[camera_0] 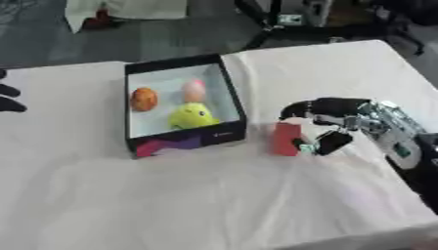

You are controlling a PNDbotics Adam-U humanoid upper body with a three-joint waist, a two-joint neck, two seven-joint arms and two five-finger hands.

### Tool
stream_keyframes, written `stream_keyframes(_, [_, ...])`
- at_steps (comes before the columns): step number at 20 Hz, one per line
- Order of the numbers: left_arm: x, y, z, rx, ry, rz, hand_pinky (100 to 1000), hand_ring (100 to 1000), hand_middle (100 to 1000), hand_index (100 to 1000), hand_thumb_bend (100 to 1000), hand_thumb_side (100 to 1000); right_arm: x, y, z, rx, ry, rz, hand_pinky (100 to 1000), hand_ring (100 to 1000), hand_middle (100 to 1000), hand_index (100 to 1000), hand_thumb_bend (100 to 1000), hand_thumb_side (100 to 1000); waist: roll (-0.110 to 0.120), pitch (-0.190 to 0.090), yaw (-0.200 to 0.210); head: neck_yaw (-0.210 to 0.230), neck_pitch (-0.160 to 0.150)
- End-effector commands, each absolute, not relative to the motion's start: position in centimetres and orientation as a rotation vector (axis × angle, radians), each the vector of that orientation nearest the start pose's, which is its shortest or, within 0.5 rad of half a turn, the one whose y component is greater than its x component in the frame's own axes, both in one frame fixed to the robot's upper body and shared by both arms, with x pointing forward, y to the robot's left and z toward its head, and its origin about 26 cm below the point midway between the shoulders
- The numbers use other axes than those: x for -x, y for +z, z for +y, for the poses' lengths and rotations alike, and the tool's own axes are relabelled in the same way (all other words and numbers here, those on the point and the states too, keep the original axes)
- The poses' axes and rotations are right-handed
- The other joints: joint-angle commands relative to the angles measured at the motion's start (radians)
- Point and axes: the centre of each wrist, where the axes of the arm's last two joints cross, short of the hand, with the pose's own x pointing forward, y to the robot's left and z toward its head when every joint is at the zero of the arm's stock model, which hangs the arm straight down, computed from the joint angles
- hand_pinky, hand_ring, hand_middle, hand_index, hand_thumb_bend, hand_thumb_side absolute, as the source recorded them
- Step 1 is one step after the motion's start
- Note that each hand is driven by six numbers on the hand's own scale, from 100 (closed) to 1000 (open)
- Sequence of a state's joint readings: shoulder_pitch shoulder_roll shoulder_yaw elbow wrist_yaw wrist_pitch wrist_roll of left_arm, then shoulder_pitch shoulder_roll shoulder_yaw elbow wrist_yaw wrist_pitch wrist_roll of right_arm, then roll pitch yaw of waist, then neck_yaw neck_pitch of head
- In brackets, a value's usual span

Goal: Pick up objects on the table and place them in the box.

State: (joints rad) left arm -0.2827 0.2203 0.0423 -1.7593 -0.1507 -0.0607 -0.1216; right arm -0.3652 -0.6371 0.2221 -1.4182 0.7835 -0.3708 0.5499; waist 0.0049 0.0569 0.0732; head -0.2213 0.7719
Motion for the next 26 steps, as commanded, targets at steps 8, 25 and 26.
stream_keyframes(8, [-33.0, 14.3, 27.3, -0.237, -0.465, -2.077, 649, 520, 560, 798, 100, 877, -36.3, 11.7, -34.2, 0.679, 1.808, -1.295, 816, 767, 514, 892, 100, 280, 0.000, -0.006, -0.003, 0.000, -0.002])
stream_keyframes(25, [-32.9, 14.4, 27.3, -0.239, -0.464, -2.079, 649, 520, 560, 798, 100, 877, -36.6, 17.5, -32.9, 0.643, 1.876, -1.412, 858, 877, 885, 975, 100, 623, -0.006, -0.009, 0.004, -0.004, -0.002])
stream_keyframes(26, [-32.9, 14.4, 27.3, -0.238, -0.464, -2.080, 649, 520, 560, 798, 100, 877, -36.7, 17.0, -32.9, 0.620, 1.906, -1.369, 865, 893, 924, 984, 100, 578, -0.006, -0.009, 0.005, -0.004, -0.002])
